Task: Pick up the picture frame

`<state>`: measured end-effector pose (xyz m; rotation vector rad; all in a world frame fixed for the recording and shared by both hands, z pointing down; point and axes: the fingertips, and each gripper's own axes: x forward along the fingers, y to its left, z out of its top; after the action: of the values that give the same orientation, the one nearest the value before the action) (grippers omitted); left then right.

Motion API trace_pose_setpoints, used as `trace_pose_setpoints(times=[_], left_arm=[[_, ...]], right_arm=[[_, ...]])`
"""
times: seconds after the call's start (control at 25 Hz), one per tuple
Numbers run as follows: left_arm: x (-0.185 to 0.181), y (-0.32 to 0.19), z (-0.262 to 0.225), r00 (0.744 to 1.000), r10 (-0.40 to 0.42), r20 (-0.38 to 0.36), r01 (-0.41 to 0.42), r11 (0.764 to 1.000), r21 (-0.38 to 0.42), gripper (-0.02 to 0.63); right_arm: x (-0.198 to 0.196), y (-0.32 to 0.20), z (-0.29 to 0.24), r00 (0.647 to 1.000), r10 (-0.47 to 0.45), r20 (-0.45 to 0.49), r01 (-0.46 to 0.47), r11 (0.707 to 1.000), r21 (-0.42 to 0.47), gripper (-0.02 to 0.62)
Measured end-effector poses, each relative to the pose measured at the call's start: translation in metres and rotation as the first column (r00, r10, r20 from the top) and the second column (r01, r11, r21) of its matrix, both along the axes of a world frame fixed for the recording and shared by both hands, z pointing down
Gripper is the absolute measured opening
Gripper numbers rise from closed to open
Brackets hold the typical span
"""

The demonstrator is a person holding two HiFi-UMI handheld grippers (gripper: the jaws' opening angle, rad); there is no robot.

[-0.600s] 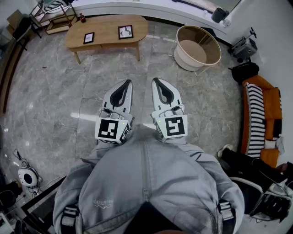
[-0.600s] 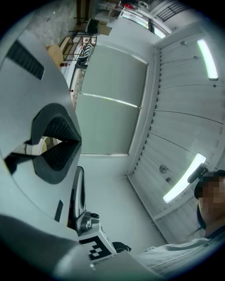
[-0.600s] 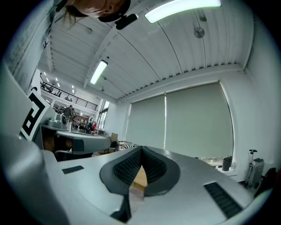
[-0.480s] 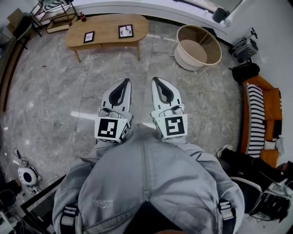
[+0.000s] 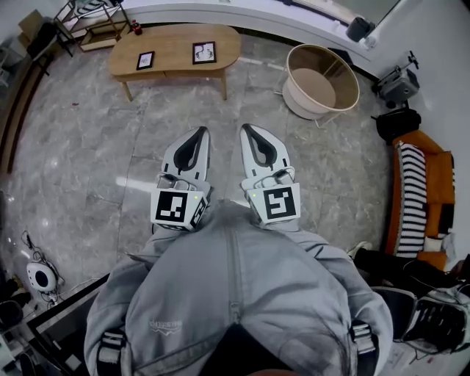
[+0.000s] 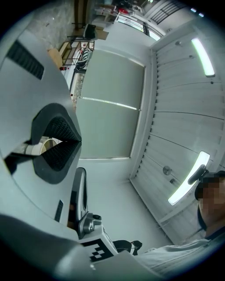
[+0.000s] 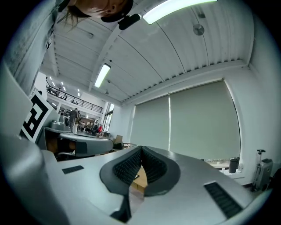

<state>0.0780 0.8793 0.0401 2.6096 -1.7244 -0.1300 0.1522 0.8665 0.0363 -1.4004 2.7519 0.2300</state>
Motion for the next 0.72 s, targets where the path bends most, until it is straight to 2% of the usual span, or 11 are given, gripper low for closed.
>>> trace_pose_setpoints(times=[0.16, 0.32, 0.52, 0.72], left_arm=[[0.021, -0.018, 0.018, 1.000, -0.019, 0.001, 0.019, 1.000, -0.019, 0.018], [0.014, -0.024, 0.023, 0.999, -0.040, -0.007, 0.040, 0.999, -0.015, 0.018], [0.002, -0.039, 0.026, 0.998, -0.065, -0.024, 0.065, 0.998, -0.009, 0.018], [-0.007, -0.120, 0.048, 0.997, -0.062, -0.047, 0.061, 0.998, -0.034, 0.018]], right_arm=[[0.029, -0.021, 0.019, 0.999, -0.001, 0.052, 0.003, 0.999, -0.039, 0.032], [0.038, -0.025, 0.031, 0.999, 0.012, 0.044, -0.008, 0.997, -0.080, 0.032], [0.036, -0.043, 0.034, 0.998, 0.021, 0.052, -0.017, 0.997, -0.073, 0.032], [0.021, -0.121, 0.048, 1.000, -0.003, 0.022, 0.005, 0.997, -0.075, 0.032]])
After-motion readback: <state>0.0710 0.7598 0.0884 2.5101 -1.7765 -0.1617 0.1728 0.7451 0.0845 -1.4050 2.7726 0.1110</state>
